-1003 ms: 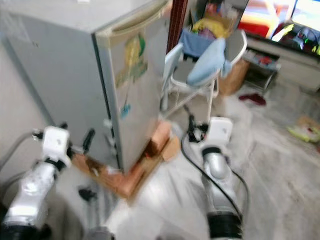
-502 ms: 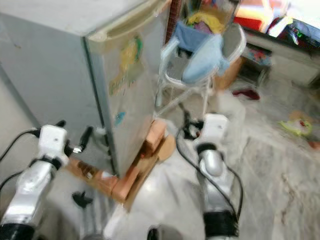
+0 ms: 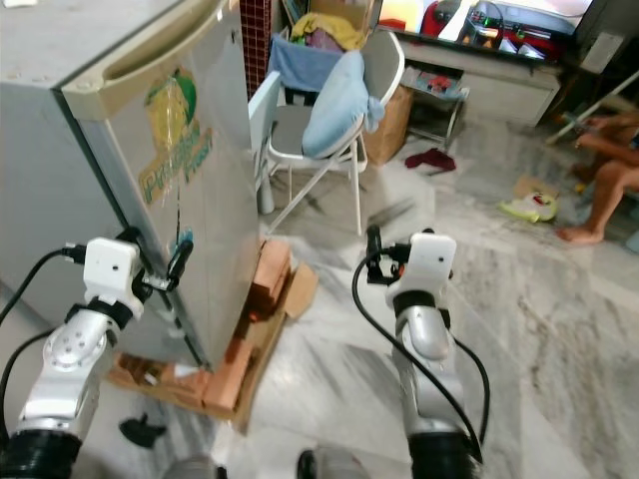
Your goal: Restocking fridge
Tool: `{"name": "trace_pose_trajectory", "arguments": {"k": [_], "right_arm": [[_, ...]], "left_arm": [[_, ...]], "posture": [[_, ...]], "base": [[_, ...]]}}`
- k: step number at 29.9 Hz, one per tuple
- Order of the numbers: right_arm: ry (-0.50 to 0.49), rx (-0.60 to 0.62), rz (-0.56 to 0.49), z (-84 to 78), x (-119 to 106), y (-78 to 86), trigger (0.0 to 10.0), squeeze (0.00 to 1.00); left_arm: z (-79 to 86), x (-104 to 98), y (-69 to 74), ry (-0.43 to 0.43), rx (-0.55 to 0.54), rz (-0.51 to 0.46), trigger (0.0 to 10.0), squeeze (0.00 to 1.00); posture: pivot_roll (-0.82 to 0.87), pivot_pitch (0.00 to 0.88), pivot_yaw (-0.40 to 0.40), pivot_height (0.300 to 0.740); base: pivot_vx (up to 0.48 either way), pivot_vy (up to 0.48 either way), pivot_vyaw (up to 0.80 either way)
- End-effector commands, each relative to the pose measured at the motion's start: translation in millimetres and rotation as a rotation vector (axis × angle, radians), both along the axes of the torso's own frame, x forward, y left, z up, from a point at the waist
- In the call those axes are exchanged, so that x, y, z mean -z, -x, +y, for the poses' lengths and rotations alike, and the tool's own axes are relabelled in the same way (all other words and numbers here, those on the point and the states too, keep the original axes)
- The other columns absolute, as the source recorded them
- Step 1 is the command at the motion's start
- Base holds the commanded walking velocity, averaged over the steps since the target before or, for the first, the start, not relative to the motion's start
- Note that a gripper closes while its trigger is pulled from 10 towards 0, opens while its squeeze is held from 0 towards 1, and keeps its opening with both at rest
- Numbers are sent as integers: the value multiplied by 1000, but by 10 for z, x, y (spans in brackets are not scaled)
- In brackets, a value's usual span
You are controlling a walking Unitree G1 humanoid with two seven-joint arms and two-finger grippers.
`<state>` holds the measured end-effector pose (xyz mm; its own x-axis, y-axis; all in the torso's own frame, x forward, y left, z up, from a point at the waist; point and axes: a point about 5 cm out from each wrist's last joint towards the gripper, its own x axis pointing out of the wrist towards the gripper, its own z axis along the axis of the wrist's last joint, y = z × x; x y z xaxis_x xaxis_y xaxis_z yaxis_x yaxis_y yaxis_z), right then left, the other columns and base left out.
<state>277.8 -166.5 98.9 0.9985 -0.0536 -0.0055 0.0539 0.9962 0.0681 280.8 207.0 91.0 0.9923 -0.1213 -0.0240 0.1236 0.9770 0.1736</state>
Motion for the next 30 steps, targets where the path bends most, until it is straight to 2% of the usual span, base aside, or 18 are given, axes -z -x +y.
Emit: {"name": "trace_pose_trajectory", "arguments": {"k": [1, 7, 9, 18, 22, 24, 30], "right_arm": [[2, 6, -17, -28, -64, 4, 10000, 0], [6, 10, -11, -48, -77, 28, 10000, 0], [-7, 6, 3, -41, -76, 55, 10000, 0], [-12, -3, 20, -35, -77, 97, 10000, 0], [-12, -1, 31, -42, -70, 103, 10000, 0], [-13, -7, 44, -41, -59, 100, 10000, 0], [-14, -14, 56, -39, -44, 91, 10000, 0]], "left_arm": [[54, 9, -17, 12, -36, 13, 10000, 0], [111, -4, -49, 29, -75, 10, 10000, 0], [68, -26, -102, 48, -35, 13, 10000, 0], [-75, -64, -168, 97, 73, 28, 10000, 0], [-161, -37, -128, 99, 127, 41, 10000, 0], [-211, -2, -52, 104, 184, 64, 10000, 0], [-216, 23, 10, 100, 212, 83, 10000, 0]], "posture": [[5, 6, -66, 740], [1, 10, -64, 740], [-4, 15, -65, 740], [-11, 21, -62, 740], [-13, 21, -61, 740], [-11, 22, -64, 740], [-1, 22, -69, 740]], "base": [[0, 0, 0], [0, 0, 0], [0, 0, 0], [0, 0, 0], [0, 0, 0], [0, 0, 0], [0, 0, 0]]}}
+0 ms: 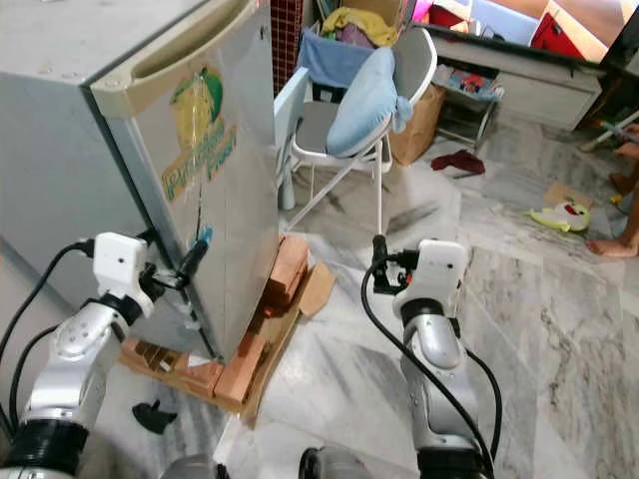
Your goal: Restocking fridge
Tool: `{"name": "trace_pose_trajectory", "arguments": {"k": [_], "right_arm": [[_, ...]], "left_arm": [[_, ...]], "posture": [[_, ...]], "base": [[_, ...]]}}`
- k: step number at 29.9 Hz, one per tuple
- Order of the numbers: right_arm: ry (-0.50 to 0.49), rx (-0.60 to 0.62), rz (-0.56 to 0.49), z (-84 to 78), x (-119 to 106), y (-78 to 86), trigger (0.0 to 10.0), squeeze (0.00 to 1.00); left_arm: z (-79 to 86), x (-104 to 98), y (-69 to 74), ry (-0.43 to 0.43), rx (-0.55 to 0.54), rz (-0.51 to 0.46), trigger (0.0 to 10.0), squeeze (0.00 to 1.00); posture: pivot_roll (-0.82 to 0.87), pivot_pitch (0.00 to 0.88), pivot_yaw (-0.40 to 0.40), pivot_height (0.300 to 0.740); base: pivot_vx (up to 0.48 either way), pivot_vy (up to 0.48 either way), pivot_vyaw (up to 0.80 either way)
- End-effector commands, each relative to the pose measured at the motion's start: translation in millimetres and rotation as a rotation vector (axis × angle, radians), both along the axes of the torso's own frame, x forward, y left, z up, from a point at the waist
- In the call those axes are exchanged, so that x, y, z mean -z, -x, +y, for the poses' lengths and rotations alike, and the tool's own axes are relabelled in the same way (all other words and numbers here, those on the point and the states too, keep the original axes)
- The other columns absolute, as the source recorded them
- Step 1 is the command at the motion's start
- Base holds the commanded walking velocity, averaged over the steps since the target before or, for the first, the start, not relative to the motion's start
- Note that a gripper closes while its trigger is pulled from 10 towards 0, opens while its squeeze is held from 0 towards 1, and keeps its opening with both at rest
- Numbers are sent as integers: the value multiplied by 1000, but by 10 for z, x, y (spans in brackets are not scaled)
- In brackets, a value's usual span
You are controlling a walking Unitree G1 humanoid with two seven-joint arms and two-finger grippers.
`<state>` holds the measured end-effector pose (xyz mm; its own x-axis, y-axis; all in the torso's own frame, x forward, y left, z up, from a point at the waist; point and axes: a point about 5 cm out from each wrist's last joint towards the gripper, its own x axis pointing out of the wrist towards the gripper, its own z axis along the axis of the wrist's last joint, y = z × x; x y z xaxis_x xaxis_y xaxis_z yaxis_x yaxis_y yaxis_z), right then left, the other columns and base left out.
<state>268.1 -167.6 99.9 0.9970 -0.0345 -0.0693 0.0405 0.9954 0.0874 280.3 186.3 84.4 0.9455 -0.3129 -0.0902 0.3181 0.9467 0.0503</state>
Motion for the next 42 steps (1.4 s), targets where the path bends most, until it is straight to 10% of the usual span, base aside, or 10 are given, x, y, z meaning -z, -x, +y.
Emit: {"name": "trace_pose_trajectory", "arguments": {"k": [1, 17, 25, 33, 42], "right_arm": [[9, 2, -6, -24, -32, -11, 10000, 0], [12, 10, -13, -27, -53, -29, 10000, 0], [-1, 18, -12, -21, -51, -38, 10000, 0], [-35, 56, -36, -49, -86, -21, 10000, 0], [9, 158, -78, -222, -179, 104, 10000, 0]], "left_arm": [[-5, -38, 10, -7, 22, -9, 10000, 0], [153, -125, -260, -94, -86, -37, 10000, 0], [-88, -203, -414, -47, -39, -77, 10000, 0], [-454, -252, -529, -47, 89, -112, 10000, 0], [-1304, -420, -448, 62, 467, -125, 10000, 0]], "posture": [[1, 21, -71, 740], [-16, 20, -59, 740], [-9, 16, -62, 740], [-8, 0, -72, 740], [-23, 0, -75, 740]], "base": [[0, 0, 0], [0, 0, 0], [0, 0, 0], [0, 0, 0], [0, 0, 0]]}}
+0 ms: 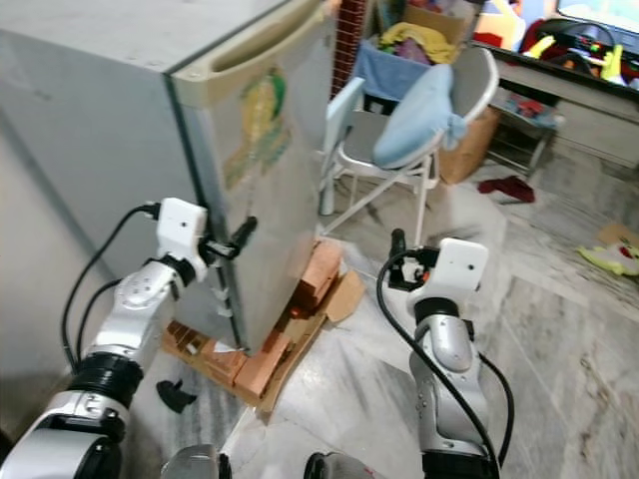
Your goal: Restocking fridge
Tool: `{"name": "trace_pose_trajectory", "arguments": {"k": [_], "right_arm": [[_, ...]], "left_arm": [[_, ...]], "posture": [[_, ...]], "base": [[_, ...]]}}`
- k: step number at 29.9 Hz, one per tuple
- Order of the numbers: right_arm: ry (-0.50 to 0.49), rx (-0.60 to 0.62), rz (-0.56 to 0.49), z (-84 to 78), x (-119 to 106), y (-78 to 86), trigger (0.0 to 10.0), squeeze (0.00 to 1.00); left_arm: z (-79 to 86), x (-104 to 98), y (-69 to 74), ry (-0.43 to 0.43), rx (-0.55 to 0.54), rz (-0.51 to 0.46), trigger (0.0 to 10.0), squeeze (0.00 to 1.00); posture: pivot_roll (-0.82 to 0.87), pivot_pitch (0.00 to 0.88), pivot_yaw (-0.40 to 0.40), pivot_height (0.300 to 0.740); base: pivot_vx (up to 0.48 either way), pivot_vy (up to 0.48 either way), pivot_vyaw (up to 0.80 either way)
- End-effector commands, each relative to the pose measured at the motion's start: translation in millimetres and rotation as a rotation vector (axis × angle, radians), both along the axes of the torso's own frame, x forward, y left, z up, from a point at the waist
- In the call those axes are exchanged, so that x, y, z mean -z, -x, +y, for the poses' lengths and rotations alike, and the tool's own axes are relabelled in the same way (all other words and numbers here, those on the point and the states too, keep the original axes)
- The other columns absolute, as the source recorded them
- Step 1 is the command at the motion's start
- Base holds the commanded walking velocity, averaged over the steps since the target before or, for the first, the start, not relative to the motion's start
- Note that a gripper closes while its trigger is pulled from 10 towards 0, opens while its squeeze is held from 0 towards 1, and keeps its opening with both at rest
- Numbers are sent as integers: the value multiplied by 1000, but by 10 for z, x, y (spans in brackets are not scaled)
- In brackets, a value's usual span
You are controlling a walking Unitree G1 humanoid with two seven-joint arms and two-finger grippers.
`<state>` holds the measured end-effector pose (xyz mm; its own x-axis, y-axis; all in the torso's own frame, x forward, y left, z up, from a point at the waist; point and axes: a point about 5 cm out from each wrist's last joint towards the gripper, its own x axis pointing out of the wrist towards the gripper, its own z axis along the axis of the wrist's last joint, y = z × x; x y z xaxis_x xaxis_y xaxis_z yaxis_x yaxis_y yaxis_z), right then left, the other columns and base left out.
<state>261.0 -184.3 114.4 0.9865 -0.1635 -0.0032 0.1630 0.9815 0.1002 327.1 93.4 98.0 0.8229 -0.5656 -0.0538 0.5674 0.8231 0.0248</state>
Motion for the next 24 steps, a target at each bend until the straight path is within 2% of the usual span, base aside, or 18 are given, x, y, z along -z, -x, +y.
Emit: {"name": "trace_pose_trajectory", "arguments": {"k": [1, 5, 10, 11, 14, 15, 16, 20, 24], "right_arm": [[16, 31, -10, -58, -34, 40, 10000, 0], [21, 31, -17, -53, -55, 37, 10000, 0], [30, 17, -41, -26, -136, -23, 10000, 0], [30, 17, -41, -26, -136, -23, 10000, 0], [20, 14, -25, 5, -105, -48, 10000, 0], [20, 14, -25, 5, -105, -48, 10000, 0], [22, 12, -22, 18, -97, -46, 10000, 0], [26, 7, -12, 39, -63, -31, 10000, 0], [24, 1, -8, 50, -50, -32, 10000, 0]], "left_arm": [[-428, -235, 61, 55, 222, -65, 10000, 0], [-419, -141, 87, 64, 227, -20, 10000, 0], [-20, -21, 35, 34, 87, 3, 10000, 0], [-20, -21, 35, 34, 87, 3, 10000, 0], [244, 4, 28, 12, -7, 3, 10000, 0], [244, 4, 28, 12, -7, 3, 10000, 0], [317, -25, 35, 23, -32, -13, 10000, 0], [381, -26, 54, 34, -43, -15, 10000, 0], [290, -44, 76, 61, 12, -15, 10000, 0]], "posture": [[-25, 0, -76, 740], [-27, 0, -75, 740], [-9, 0, -82, 740], [-9, 0, -82, 740], [-2, 0, -86, 740], [-2, 0, -86, 740], [2, 0, -88, 740], [7, 0, -89, 740], [5, 0, -88, 740]], "base": [[0, 0, 0], [0, 0, 0], [0, 0, 0], [0, 0, 0], [0, 0, -667], [0, 0, -800], [0, 0, -800], [218, 0, -800], [367, 0, -761]]}}
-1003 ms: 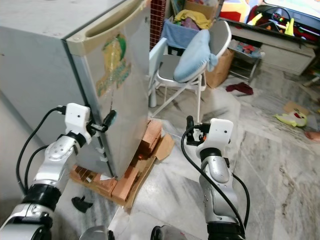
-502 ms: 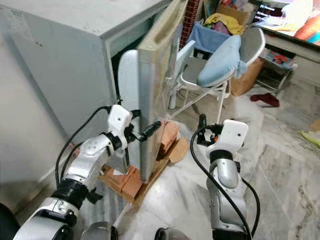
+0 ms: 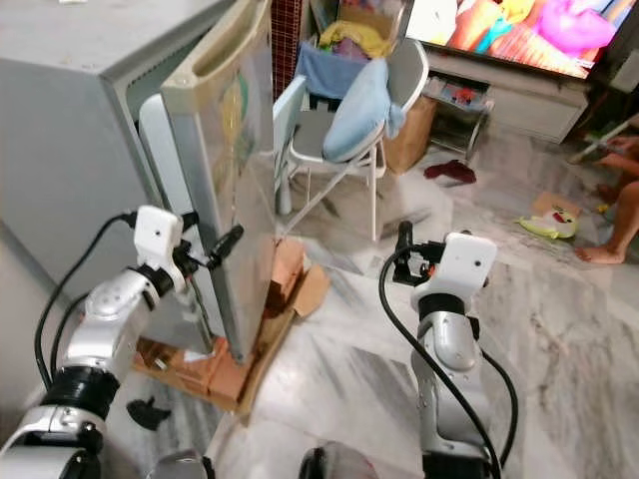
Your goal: Restocking fridge
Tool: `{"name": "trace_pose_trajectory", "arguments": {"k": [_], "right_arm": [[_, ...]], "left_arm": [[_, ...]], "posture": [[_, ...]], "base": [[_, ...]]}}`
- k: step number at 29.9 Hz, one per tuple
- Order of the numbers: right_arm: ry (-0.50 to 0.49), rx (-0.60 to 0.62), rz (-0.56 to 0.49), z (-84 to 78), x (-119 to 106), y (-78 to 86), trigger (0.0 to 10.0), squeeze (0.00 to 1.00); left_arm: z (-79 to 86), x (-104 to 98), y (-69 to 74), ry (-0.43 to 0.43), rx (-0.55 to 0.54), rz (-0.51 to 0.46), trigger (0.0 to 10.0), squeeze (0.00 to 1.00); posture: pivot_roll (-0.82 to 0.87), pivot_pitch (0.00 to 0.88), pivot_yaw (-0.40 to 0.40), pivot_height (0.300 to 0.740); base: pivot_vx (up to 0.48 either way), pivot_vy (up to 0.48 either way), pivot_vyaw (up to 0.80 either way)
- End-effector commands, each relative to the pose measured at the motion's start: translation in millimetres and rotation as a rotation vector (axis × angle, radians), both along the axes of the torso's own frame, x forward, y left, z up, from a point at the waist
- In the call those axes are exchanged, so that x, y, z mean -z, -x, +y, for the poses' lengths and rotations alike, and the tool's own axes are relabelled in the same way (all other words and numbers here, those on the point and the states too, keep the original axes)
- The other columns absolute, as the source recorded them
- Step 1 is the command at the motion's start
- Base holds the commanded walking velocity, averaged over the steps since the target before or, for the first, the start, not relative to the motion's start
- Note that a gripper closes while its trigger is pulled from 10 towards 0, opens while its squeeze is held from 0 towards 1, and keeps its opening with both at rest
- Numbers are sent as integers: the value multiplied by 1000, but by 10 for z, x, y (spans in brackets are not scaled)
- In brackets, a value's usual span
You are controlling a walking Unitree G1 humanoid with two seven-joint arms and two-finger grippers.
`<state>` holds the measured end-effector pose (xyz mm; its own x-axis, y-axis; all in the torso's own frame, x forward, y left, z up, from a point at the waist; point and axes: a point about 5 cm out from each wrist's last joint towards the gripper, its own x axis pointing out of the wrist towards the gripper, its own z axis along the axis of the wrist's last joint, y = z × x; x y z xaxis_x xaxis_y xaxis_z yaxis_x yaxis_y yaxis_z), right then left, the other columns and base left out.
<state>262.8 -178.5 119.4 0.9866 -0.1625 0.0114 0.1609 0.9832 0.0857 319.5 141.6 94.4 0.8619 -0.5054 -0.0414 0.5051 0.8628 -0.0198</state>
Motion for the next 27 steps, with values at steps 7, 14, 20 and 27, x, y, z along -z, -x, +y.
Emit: {"name": "trace_pose_trajectory", "arguments": {"k": [7, 14, 20, 27], "right_arm": [[11, 9, -1, -26, -3, -23, 10000, 0], [12, 12, -2, -18, 2, -13, 10000, 0], [11, 17, -2, -25, 13, -17, 10000, 0], [9, 9, -3, 8, 15, -39, 10000, 0]], "left_arm": [[-498, -106, 50, 35, 235, -16, 10000, 0], [-663, -67, 135, -9, 324, -11, 10000, 0], [-449, -103, 93, 4, 268, -2, 10000, 0], [-155, -165, 148, -8, 200, -11, 10000, 0]], "posture": [[-1, 0, -82, 740], [-6, 0, -76, 740], [0, 0, -76, 740], [7, 0, -80, 740]], "base": [[230, 0, -63], [0, 0, 0], [0, 0, 0], [0, 0, 0]]}}
